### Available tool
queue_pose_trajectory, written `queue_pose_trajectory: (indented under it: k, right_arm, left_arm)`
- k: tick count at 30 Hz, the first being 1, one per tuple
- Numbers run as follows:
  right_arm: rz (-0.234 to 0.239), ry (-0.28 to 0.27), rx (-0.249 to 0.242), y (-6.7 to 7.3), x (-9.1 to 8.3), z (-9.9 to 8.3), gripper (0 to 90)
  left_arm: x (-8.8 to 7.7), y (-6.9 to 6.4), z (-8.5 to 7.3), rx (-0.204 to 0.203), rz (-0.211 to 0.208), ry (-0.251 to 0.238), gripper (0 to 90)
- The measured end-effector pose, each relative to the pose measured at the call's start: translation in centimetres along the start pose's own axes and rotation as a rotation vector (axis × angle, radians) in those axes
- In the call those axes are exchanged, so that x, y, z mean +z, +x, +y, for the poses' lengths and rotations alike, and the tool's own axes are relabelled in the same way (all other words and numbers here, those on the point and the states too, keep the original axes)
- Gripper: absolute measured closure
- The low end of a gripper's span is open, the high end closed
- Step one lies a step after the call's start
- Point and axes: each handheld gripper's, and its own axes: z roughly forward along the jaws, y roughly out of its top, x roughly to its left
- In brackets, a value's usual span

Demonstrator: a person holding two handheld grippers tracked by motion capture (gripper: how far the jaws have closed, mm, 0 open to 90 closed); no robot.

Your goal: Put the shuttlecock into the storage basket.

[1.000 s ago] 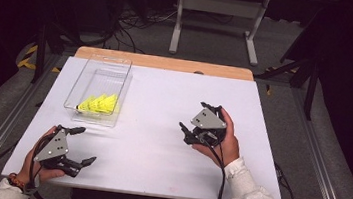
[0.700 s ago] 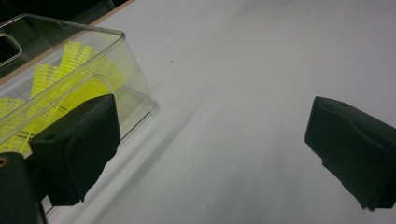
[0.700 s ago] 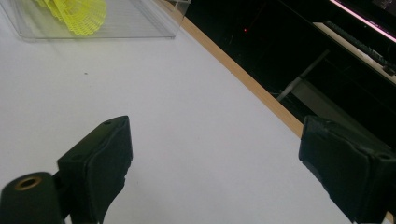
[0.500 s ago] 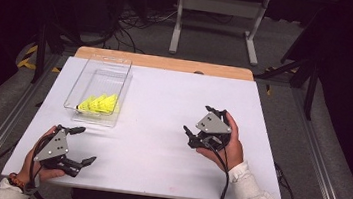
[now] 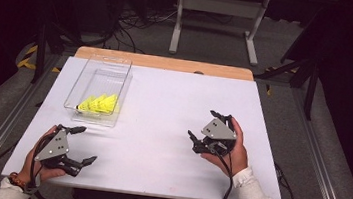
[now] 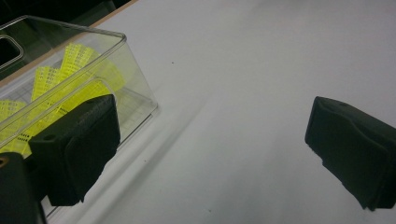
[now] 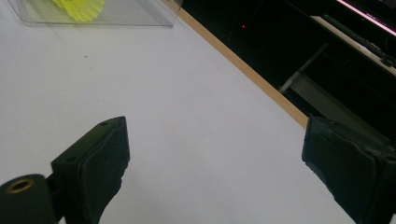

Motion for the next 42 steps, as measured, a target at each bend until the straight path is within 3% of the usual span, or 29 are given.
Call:
queue_pose_trajectory:
  k: [42]
  right_arm:
    - [-0.015, 0.023, 0.014, 0.0, -1.8, -3.8, 8.3]
  left_arm:
    - [0.4, 0.3, 0.1, 0.001, 0.001, -0.003, 4.2]
